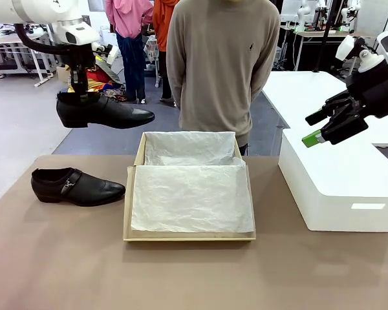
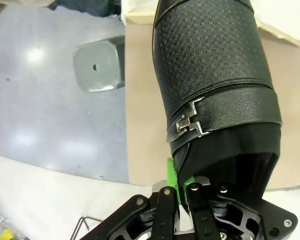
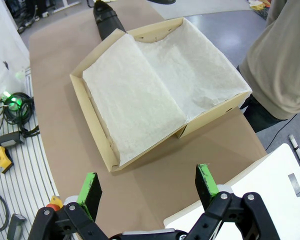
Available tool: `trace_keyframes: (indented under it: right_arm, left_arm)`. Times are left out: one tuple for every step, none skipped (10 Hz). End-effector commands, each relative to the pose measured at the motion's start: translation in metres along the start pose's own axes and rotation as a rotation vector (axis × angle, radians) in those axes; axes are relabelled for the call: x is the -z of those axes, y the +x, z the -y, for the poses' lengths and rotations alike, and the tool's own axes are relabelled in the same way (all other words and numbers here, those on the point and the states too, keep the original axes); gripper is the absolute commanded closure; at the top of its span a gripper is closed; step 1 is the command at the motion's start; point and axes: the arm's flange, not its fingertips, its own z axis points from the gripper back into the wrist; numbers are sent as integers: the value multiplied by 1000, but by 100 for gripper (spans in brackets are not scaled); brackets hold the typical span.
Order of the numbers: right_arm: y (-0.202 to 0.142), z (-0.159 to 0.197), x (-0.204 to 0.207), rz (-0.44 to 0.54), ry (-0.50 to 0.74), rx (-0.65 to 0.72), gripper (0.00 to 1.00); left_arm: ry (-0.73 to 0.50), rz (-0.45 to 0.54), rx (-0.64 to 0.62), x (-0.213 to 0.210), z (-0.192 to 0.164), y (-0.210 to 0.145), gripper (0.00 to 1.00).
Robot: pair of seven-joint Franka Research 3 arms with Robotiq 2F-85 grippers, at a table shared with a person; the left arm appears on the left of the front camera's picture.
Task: Pack the shoes into the box.
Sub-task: Place one shoe of the Shoes into the Shoes Box.
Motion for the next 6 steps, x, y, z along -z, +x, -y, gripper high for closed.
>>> trace_keyframes:
  right_arm:
    - [1,1,1,26,13,-4,0]
    - [1,1,1,26,13,-4,0]
    - [1,1,1,26,13,-4,0]
    - [1,1,1,26,13,-4,0]
    - [1,1,1,26,13,-4,0]
    - [1,1,1,26,13,-4,0]
  left_arm:
    - [-37,6,10,-3,13,-6,100]
    - [0,0,0,0,0,0,100]
    - [0,0,0,0,0,0,100]
    - [0,0,0,0,0,0,100]
    - [0,0,0,0,0,0,100]
    - [0,0,0,0,0,0,100]
